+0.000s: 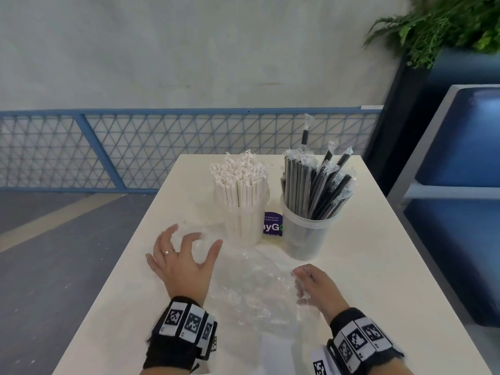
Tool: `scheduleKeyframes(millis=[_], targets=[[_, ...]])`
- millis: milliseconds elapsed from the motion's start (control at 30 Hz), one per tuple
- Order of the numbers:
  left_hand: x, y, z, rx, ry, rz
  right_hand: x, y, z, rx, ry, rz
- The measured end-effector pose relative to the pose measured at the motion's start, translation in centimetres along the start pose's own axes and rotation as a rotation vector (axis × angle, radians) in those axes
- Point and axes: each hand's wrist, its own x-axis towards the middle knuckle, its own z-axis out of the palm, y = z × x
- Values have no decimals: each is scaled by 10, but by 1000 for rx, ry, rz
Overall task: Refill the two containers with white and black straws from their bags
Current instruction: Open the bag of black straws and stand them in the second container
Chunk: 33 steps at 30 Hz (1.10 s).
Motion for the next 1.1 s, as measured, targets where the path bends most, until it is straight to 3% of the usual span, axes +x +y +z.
scheduleKeyframes(millis=[100,300,367,433,467,533,567,600,667,733,767,833,933,1033,1100], targets=[[7,2,-7,-164,-188,-130,3,-1,2,-49,9,10],[4,-35,9,-120,-178,-167,12,-7,-14,-220,284,-29],[-3,-40,16,-126,-199,-187,12,-10,-15,-330,439,-138],[-7,-42,22,-131,-230,-218,7,-14,-12,-478,573,-379],[-7,-42,24,-127,-240,-229,3,-17,-7,-573,570,-511],[-9,-41,26,-53,-244,-238,-7,-16,9,-802,430,-677],[-9,-40,29,37,-220,-222,-10,-10,17,-952,337,-661],[-10,-37,33,152,-192,-172,-10,-1,25,-1092,219,-551],[-15,-21,35,304,-232,59,1,32,37,-1274,165,-397],[-31,-2,45,433,-458,383,13,56,43,-1346,145,-355],[-42,2,53,467,-597,474,18,64,44,-1351,131,-350],[-58,1,67,528,-787,445,31,80,44,-1348,94,-326],[-63,-21,82,635,-1167,210,25,66,45,-1359,-86,-225],[-52,-30,79,648,-1288,195,22,52,27,-1380,-314,-76],[-47,-32,75,655,-1316,197,18,50,15,-1353,-363,-10]])
